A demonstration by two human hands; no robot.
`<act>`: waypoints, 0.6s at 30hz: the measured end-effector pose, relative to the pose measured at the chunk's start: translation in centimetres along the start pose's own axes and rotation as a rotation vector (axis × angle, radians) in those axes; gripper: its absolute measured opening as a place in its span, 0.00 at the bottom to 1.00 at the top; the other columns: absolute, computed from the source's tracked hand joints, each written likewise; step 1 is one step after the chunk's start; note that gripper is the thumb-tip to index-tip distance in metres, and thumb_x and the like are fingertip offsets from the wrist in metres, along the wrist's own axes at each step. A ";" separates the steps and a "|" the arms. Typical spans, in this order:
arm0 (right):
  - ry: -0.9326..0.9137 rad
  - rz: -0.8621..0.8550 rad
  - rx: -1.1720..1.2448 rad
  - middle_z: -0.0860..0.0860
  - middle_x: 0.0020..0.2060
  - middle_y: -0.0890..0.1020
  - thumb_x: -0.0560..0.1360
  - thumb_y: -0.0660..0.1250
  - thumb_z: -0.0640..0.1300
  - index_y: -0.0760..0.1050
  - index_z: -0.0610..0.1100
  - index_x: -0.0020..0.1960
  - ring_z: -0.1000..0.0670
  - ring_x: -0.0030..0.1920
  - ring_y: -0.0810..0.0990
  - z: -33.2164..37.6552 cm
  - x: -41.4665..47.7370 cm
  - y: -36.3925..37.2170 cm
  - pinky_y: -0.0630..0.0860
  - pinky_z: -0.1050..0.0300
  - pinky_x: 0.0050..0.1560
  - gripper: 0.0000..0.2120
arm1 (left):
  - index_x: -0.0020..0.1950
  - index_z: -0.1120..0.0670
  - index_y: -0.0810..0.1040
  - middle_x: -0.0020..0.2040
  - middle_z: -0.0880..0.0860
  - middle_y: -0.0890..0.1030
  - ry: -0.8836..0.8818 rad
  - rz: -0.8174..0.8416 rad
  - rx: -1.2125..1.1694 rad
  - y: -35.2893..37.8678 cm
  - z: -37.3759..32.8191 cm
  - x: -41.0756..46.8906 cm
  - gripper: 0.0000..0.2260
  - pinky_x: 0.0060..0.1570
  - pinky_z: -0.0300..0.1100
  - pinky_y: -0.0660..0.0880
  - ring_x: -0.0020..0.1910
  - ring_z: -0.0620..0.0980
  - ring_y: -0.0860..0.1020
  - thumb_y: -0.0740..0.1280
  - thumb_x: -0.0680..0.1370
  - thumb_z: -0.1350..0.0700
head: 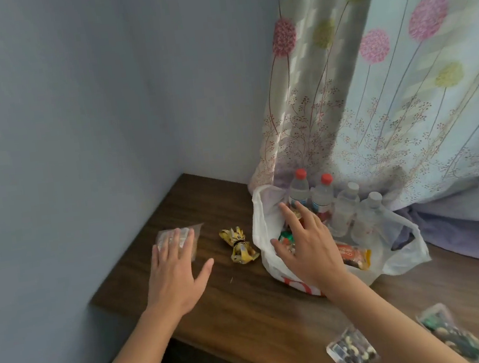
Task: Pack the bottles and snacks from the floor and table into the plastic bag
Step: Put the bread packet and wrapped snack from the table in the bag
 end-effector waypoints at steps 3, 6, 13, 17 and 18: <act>-0.040 0.031 0.002 0.48 0.82 0.56 0.80 0.54 0.68 0.46 0.58 0.83 0.44 0.81 0.57 1.8 1.0 1.4 0.58 0.44 0.79 0.37 | 0.83 0.47 0.53 0.83 0.56 0.57 -0.041 -0.011 -0.013 -0.1 1.8 -0.6 0.37 0.79 0.56 0.50 0.82 0.56 0.53 0.49 0.79 0.29; -0.064 0.062 0.018 0.47 0.82 0.57 0.81 0.55 0.67 0.46 0.58 0.83 0.43 0.81 0.57 3.7 2.0 2.5 0.59 0.45 0.78 0.36 | 0.83 0.48 0.55 0.83 0.57 0.58 -0.063 0.005 -0.004 0.3 3.4 -0.5 0.38 0.79 0.57 0.49 0.82 0.57 0.53 0.45 0.78 0.29; -0.056 0.128 0.025 0.48 0.82 0.56 0.81 0.56 0.67 0.48 0.60 0.82 0.43 0.80 0.59 7.4 5.0 6.2 0.64 0.45 0.76 0.34 | 0.84 0.49 0.53 0.83 0.57 0.55 -0.069 0.041 -0.006 2.1 6.4 2.5 0.40 0.80 0.58 0.49 0.83 0.58 0.51 0.44 0.77 0.27; -0.028 0.155 0.002 0.48 0.81 0.57 0.81 0.55 0.67 0.48 0.59 0.82 0.43 0.79 0.62 8.4 7.0 8.4 0.68 0.47 0.74 0.35 | 0.84 0.47 0.50 0.84 0.56 0.51 -0.055 0.074 -0.030 3.3 7.9 5.3 0.39 0.80 0.57 0.47 0.83 0.56 0.47 0.47 0.78 0.28; -0.011 0.159 0.003 0.47 0.81 0.58 0.80 0.55 0.68 0.49 0.59 0.83 0.43 0.79 0.61 8.6 7.6 8.8 0.68 0.46 0.74 0.35 | 0.84 0.47 0.49 0.84 0.55 0.50 -0.049 0.092 -0.036 3.7 8.2 6.1 0.38 0.80 0.56 0.45 0.83 0.56 0.46 0.48 0.78 0.28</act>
Point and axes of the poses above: each hand's wrist, its own x-axis towards the middle knuckle, its own y-axis out of the palm, z = x × y, the point moved 5 cm from there along x, towards the middle knuckle
